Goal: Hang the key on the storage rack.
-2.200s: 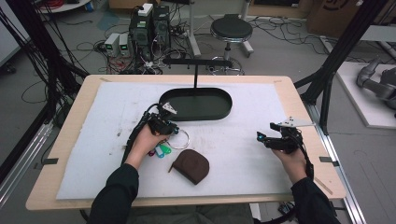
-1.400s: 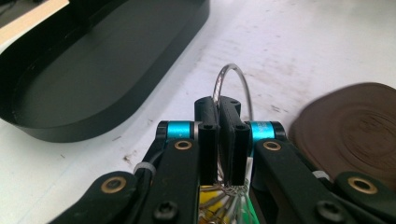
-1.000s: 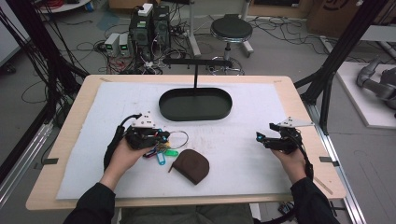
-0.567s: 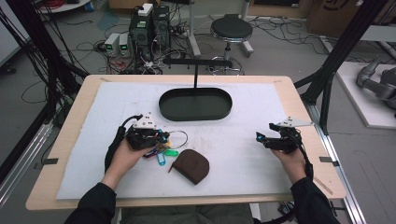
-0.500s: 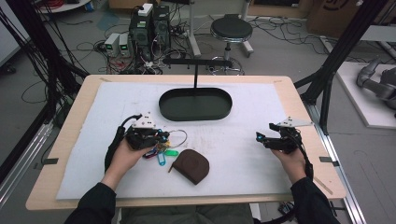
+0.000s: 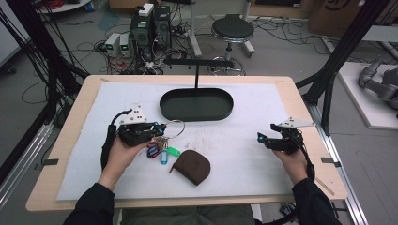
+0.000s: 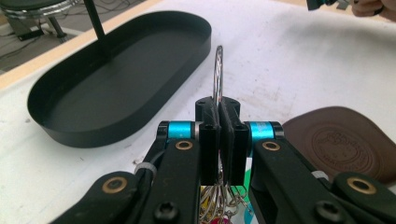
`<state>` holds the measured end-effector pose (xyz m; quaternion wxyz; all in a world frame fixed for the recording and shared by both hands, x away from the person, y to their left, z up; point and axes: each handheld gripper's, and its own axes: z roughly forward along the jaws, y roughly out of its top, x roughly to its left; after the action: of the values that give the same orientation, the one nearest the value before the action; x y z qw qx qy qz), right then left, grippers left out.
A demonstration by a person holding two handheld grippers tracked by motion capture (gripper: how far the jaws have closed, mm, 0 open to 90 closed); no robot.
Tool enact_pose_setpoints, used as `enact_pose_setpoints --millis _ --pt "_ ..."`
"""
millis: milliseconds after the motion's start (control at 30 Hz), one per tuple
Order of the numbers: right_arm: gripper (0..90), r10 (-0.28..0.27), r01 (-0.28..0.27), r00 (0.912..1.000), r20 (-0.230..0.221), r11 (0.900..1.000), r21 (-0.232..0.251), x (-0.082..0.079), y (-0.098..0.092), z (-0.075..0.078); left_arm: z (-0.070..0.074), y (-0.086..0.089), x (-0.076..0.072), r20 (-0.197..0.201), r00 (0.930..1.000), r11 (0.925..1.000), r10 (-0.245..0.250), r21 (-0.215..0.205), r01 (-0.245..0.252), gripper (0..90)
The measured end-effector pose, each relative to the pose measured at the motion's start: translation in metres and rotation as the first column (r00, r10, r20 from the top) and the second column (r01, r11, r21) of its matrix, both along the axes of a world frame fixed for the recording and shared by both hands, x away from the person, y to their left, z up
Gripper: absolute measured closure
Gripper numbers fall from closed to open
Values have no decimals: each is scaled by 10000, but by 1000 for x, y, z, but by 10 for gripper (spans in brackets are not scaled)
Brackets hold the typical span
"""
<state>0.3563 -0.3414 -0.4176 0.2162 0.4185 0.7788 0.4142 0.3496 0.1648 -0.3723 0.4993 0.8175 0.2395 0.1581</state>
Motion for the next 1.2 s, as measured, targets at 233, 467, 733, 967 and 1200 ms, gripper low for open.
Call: enact_pose_setpoints --millis 233,467,733,967,1200 --pt "264 -47 47 10000 -34 10000 25 0 0 0 14 2 0 387 9992 9996 138 -242 -129 865" --pt "265 -54 54 10000 -58 10000 33 0 0 0 32 2 2 864 9960 9985 215 -511 -172 865" --pt "265 -22 22 10000 -61 10000 42 1 0 -1 50 1 12 1240 9912 9976 459 -578 -389 866" --pt "265 -14 14 10000 -25 10000 59 1 0 -1 65 0 24 1499 9864 9961 671 -677 -575 865" --pt "265 -13 13 10000 -14 10000 66 1 0 -1 73 1 40 1547 9831 9934 983 -748 -875 865"
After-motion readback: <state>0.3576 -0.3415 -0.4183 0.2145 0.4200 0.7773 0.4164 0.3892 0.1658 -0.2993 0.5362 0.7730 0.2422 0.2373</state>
